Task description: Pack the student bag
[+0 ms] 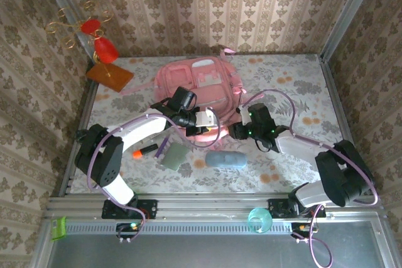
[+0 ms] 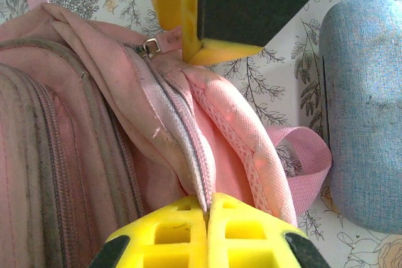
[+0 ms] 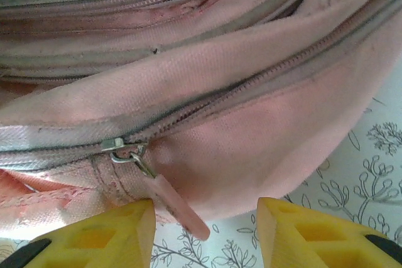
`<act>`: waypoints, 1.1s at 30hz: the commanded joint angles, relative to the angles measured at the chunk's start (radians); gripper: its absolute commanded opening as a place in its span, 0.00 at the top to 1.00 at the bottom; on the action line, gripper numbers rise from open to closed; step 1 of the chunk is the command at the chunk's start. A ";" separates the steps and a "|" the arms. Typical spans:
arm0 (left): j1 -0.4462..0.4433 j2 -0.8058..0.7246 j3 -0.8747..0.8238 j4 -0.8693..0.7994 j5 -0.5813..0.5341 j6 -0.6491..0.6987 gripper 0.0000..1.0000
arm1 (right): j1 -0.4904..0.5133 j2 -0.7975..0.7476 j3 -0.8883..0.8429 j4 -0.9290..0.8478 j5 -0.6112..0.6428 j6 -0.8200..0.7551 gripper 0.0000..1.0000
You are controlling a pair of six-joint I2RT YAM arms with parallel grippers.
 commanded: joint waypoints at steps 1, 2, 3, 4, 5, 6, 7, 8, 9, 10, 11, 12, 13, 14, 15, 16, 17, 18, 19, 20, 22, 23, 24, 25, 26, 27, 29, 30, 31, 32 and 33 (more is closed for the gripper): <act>0.007 -0.041 -0.004 0.039 0.056 0.010 1.00 | -0.011 0.032 0.048 -0.008 -0.095 -0.066 0.55; 0.007 -0.042 -0.004 0.039 0.057 0.012 1.00 | -0.015 0.047 0.065 -0.017 -0.130 -0.080 0.56; 0.006 -0.043 -0.005 0.039 0.058 0.012 1.00 | -0.019 0.059 0.080 -0.031 -0.142 -0.090 0.56; 0.006 -0.044 -0.005 0.038 0.058 0.012 1.00 | -0.022 0.071 0.090 -0.032 -0.147 -0.099 0.56; 0.007 -0.043 -0.005 0.038 0.060 0.013 1.00 | -0.025 0.078 0.094 -0.026 -0.162 -0.108 0.56; 0.007 -0.044 -0.005 0.038 0.060 0.013 1.00 | -0.030 0.087 0.097 -0.024 -0.179 -0.115 0.57; 0.006 -0.044 -0.006 0.038 0.061 0.013 1.00 | -0.032 0.092 0.101 -0.024 -0.198 -0.120 0.58; 0.007 -0.044 -0.006 0.040 0.061 0.013 1.00 | -0.036 0.098 0.106 -0.024 -0.224 -0.129 0.59; 0.006 -0.045 -0.008 0.040 0.061 0.013 1.00 | -0.035 0.102 0.109 -0.025 -0.233 -0.133 0.60; 0.006 -0.044 -0.008 0.041 0.059 0.013 1.00 | -0.036 0.106 0.111 -0.023 -0.239 -0.135 0.63; 0.006 -0.044 -0.010 0.042 0.056 0.012 1.00 | -0.037 0.108 0.111 -0.021 -0.240 -0.135 0.65; 0.006 -0.044 -0.010 0.043 0.057 0.012 1.00 | -0.036 0.107 0.110 -0.017 -0.239 -0.133 0.68; 0.006 -0.045 -0.009 0.043 0.057 0.012 1.00 | -0.036 0.106 0.106 -0.011 -0.237 -0.131 0.71; 0.006 -0.044 -0.009 0.043 0.054 0.012 1.00 | -0.035 0.101 0.100 -0.006 -0.233 -0.127 0.74; 0.006 -0.044 -0.009 0.043 0.053 0.012 1.00 | -0.037 0.097 0.096 -0.003 -0.227 -0.123 0.77; 0.006 -0.045 -0.010 0.043 0.051 0.012 1.00 | -0.036 0.090 0.092 -0.002 -0.217 -0.118 0.81; 0.006 -0.046 -0.012 0.043 0.047 0.012 1.00 | -0.035 0.084 0.086 0.000 -0.203 -0.111 0.85; 0.006 -0.048 -0.013 0.043 0.046 0.013 1.00 | -0.036 0.074 0.079 -0.001 -0.189 -0.107 0.88; 0.006 -0.049 -0.016 0.042 0.043 0.016 1.00 | -0.036 0.062 0.071 -0.004 -0.166 -0.097 0.90; 0.008 -0.050 -0.018 0.042 0.041 0.018 1.00 | -0.036 0.054 0.068 -0.017 -0.140 -0.089 0.93; 0.009 -0.054 -0.021 0.039 0.036 0.020 1.00 | -0.037 0.035 0.060 -0.044 -0.094 -0.075 0.96; 0.009 -0.054 -0.020 0.035 0.034 0.023 1.00 | -0.038 0.025 0.051 -0.050 -0.073 -0.065 0.98; 0.009 -0.054 -0.020 0.029 0.031 0.026 1.00 | -0.038 0.014 0.043 -0.059 -0.048 -0.056 1.00; 0.010 -0.053 -0.022 0.027 0.026 0.030 1.00 | -0.040 0.004 0.041 -0.075 -0.017 -0.042 1.00; 0.011 -0.054 -0.024 0.025 0.023 0.034 1.00 | -0.043 -0.002 0.039 -0.091 0.006 -0.030 1.00; 0.012 -0.054 -0.027 0.025 0.019 0.036 1.00 | -0.050 -0.008 0.038 -0.105 0.029 -0.016 1.00; 0.014 -0.051 -0.031 0.021 0.013 0.045 1.00 | -0.071 -0.017 0.038 -0.133 0.069 0.015 1.00; 0.015 -0.049 -0.030 0.014 0.008 0.048 1.00 | -0.083 -0.018 0.040 -0.145 0.087 0.034 1.00; 0.017 -0.045 -0.029 0.007 0.000 0.052 1.00 | -0.102 -0.018 0.045 -0.160 0.103 0.052 1.00; 0.018 -0.044 -0.028 -0.001 -0.004 0.055 1.00 | -0.117 -0.016 0.052 -0.174 0.116 0.070 1.00; 0.021 -0.043 -0.030 -0.010 -0.006 0.059 1.00 | -0.131 -0.015 0.060 -0.188 0.134 0.086 1.00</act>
